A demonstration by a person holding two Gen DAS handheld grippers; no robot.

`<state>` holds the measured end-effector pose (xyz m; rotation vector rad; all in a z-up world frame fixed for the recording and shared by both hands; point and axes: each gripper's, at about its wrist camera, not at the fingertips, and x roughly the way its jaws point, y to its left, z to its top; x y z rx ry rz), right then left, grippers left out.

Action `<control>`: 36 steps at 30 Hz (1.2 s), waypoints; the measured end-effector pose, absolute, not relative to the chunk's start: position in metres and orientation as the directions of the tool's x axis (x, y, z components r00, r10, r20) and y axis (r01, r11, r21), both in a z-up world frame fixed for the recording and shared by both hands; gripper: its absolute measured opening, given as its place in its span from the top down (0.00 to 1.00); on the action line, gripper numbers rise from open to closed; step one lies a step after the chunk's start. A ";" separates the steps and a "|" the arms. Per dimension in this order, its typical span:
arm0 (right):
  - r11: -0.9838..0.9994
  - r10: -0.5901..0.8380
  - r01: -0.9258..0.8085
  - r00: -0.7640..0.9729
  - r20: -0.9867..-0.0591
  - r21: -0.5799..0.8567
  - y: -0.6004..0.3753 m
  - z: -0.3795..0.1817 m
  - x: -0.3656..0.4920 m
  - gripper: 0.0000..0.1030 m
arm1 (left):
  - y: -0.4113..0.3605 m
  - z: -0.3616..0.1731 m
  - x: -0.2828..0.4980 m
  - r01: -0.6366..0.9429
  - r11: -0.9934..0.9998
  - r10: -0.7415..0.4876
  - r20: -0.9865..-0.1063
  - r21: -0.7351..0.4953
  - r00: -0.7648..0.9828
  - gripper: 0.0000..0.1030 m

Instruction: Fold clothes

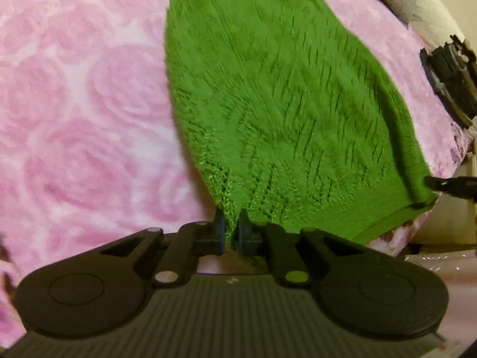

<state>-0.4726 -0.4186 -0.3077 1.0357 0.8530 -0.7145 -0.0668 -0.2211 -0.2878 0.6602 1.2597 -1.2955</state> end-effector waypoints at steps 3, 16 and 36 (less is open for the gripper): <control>0.378 -0.124 0.835 0.473 -0.872 0.399 -0.422 -0.295 -0.480 0.99 | -0.219 -0.291 -0.054 0.931 0.238 -0.335 -0.923 -0.278 -0.191 0.94; 0.467 -0.196 0.862 0.316 -0.928 0.195 -0.384 -0.315 -0.479 0.79 | -0.198 -0.269 -0.097 0.995 -0.025 -0.381 -0.919 -0.097 -0.099 0.84; 0.677 -0.229 0.729 0.337 -0.913 0.099 -0.328 -0.324 -0.424 0.47 | -0.168 -0.280 -0.133 0.945 -0.326 -0.408 -0.905 0.025 -0.118 0.95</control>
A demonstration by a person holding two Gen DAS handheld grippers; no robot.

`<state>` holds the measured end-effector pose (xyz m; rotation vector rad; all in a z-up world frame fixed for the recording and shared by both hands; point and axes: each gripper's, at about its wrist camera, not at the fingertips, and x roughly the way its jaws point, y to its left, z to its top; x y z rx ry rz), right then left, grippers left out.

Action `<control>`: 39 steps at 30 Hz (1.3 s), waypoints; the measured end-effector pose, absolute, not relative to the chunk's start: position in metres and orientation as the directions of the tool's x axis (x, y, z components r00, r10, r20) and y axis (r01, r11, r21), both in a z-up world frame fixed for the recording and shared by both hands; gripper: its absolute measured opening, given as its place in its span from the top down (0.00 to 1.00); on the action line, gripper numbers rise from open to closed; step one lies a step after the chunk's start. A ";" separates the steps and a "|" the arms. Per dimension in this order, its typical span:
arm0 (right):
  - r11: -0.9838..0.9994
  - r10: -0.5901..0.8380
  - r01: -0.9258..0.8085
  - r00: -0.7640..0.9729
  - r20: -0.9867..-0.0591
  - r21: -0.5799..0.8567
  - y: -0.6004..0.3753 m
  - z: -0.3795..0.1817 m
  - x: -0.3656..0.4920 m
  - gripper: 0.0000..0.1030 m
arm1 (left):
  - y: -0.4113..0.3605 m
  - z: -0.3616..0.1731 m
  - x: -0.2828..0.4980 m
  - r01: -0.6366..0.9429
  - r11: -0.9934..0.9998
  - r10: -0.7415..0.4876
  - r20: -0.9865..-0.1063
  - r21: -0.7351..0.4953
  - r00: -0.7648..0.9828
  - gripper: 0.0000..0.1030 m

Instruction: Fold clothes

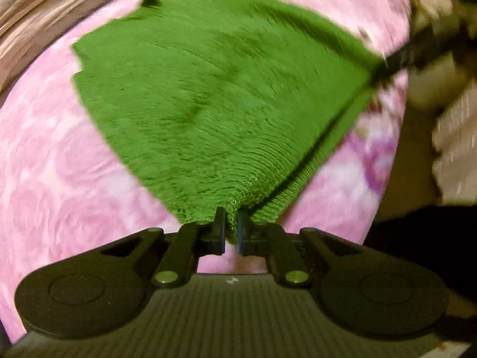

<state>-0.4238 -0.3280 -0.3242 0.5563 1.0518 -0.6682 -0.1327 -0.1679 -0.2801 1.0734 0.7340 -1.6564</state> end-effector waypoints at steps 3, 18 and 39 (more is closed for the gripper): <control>0.678 -0.263 0.732 0.318 -0.911 0.060 -0.332 -0.334 -0.420 0.47 | -0.160 -0.273 -0.121 0.967 -0.254 -0.429 -0.895 -0.014 -0.126 0.96; 0.639 -0.339 0.769 0.261 -0.904 -0.017 -0.345 -0.332 -0.446 1.00 | -0.152 -0.281 -0.130 0.953 -0.303 -0.400 -0.906 -0.009 -0.136 0.96; 0.970 -0.176 0.233 0.492 -0.853 -0.065 -0.253 -0.332 -0.310 0.53 | -0.171 -0.247 -0.099 0.965 -0.112 -0.472 -0.842 -0.238 -0.262 0.97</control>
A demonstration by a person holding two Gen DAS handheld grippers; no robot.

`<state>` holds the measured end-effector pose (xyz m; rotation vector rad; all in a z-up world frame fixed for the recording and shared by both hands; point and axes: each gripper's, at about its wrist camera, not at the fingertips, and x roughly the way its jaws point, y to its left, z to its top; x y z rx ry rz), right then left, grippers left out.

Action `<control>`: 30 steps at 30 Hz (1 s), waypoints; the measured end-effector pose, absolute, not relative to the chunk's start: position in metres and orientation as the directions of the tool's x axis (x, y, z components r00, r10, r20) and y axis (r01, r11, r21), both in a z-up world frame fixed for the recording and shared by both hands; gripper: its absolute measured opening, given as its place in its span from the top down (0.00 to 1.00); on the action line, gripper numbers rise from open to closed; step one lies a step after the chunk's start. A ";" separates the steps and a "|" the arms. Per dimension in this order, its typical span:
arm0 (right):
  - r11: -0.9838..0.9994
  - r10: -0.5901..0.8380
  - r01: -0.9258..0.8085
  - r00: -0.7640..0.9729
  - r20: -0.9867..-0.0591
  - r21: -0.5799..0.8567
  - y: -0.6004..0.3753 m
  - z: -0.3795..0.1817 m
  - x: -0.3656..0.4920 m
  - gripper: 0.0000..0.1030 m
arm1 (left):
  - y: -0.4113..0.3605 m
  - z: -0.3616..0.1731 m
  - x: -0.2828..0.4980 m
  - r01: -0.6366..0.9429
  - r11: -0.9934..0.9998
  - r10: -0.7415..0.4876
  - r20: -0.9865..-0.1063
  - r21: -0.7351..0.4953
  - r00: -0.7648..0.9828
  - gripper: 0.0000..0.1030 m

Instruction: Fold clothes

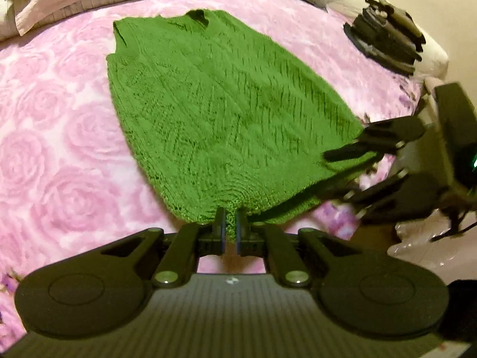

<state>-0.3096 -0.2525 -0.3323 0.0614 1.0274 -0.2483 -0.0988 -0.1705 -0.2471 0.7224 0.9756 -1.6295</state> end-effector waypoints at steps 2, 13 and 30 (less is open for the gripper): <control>0.968 -0.227 0.212 0.486 -0.844 -0.137 -0.251 -0.339 -0.302 0.53 | -0.171 -0.245 -0.099 0.965 -0.128 -0.473 -0.841 -0.229 -0.262 0.97; 0.965 -0.261 0.098 0.452 -0.853 -0.243 -0.223 -0.320 -0.309 1.00 | -0.140 -0.250 -0.126 0.945 -0.321 -0.449 -0.870 -0.053 -0.202 0.97; 0.861 -0.284 0.506 0.415 -0.864 -0.040 -0.274 -0.292 -0.361 0.69 | -0.138 -0.250 -0.105 0.971 -0.219 -0.364 -0.915 -0.099 -0.175 0.95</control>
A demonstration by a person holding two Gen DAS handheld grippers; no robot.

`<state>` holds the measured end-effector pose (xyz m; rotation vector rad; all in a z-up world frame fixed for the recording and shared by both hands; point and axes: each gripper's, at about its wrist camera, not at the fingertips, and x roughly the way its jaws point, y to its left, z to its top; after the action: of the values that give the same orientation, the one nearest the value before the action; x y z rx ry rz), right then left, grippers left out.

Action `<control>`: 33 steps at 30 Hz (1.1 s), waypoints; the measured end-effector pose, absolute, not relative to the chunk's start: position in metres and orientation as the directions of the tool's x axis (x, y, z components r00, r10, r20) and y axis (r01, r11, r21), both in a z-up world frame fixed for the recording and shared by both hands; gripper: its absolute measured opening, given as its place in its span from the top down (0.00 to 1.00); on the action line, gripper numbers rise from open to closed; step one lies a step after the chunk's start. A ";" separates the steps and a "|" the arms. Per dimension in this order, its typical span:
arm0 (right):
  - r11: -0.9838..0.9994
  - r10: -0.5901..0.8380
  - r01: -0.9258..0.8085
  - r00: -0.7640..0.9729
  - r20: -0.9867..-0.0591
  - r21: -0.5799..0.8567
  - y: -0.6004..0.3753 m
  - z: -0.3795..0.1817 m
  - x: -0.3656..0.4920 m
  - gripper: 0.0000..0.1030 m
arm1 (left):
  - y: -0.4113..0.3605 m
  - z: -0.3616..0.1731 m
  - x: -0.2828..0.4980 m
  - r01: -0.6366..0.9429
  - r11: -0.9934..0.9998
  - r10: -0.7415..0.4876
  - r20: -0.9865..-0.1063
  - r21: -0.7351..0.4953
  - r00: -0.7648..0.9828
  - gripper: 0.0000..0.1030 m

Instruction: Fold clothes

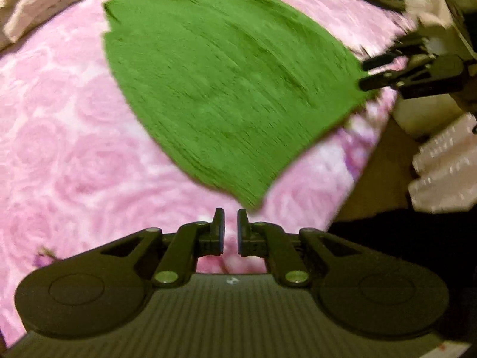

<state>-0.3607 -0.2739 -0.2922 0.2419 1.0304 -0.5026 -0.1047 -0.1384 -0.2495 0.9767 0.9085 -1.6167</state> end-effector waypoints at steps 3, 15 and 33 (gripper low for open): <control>0.759 -0.339 0.651 0.375 -0.863 -0.016 -0.313 -0.297 -0.374 0.69 | -0.163 -0.249 -0.101 0.977 -0.192 -0.415 -0.894 -0.094 -0.167 0.95; 0.636 -0.309 0.771 0.298 -0.903 0.037 -0.386 -0.340 -0.417 0.68 | -0.267 -0.315 -0.093 0.981 -0.178 -0.410 -0.901 -0.074 -0.142 0.85; 0.890 0.066 0.344 0.552 -0.831 0.299 -0.468 -0.356 -0.262 0.68 | -0.390 -0.304 -0.158 0.958 -0.176 -0.461 -0.840 -0.228 -0.285 0.85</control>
<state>-0.2623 -0.4682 -0.3565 0.4624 0.9806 -0.1717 -0.1579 -0.3901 -0.3035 0.7612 0.9467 -1.6843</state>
